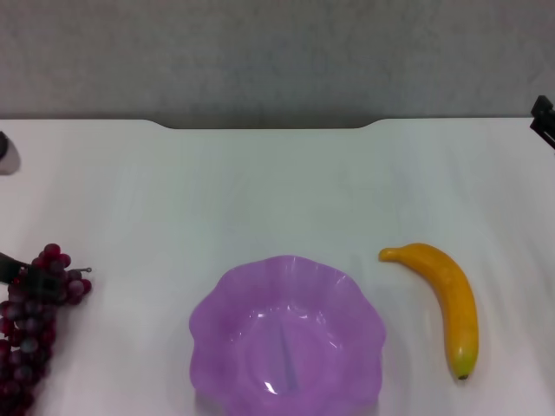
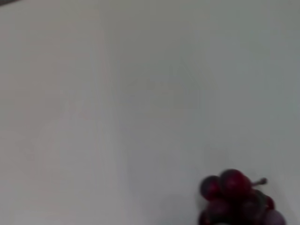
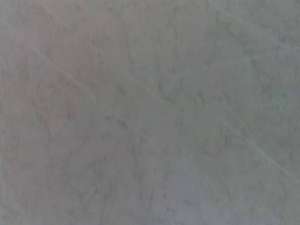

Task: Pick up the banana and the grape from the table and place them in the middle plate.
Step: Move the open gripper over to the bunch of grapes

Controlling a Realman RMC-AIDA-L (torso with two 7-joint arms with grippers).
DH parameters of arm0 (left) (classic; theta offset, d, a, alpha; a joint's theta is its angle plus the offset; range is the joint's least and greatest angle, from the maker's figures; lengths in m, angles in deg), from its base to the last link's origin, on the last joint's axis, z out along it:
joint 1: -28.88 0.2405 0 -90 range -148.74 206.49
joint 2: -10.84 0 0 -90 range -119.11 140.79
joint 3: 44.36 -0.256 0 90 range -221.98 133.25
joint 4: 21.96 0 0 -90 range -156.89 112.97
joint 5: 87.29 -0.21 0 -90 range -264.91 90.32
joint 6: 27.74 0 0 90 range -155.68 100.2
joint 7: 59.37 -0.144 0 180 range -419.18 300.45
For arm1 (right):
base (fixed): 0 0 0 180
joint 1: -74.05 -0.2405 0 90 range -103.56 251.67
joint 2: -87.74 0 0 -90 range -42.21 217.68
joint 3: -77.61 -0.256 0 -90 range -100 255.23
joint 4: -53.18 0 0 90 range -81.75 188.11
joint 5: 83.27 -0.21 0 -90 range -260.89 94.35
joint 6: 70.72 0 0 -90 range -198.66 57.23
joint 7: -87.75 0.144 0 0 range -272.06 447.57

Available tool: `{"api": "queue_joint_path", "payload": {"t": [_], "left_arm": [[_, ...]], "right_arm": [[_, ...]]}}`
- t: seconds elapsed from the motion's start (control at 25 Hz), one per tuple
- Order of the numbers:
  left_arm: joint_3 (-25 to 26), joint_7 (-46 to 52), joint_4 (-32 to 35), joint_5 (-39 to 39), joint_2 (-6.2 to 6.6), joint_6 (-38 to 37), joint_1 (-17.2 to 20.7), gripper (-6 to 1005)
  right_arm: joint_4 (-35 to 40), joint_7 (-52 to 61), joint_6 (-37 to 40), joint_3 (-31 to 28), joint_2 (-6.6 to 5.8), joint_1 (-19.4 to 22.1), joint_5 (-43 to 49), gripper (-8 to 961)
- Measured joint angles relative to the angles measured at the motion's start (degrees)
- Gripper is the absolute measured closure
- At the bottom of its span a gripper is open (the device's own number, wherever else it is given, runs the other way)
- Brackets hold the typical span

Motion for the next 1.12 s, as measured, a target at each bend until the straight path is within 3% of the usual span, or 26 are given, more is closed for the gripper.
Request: {"api": "queue_joint_path", "payload": {"t": [0.64,0.84,1.12], "left_arm": [[-1.58,-1.14,3.0,0.09,-0.64,-0.32,-1.99,233],[-1.74,-1.65,3.54,0.09,-0.69,-0.44,-2.2,458],[-1.75,-1.65,3.58,0.09,-0.68,-0.54,-2.2,524]], "right_arm": [[0.01,0.0,0.0,0.0,-0.09,-0.08,-0.01,89],[0.01,0.0,0.0,0.0,-0.08,-0.17,0.0,89],[-0.06,0.0,0.0,0.0,-0.08,-0.18,0.0,89]]}}
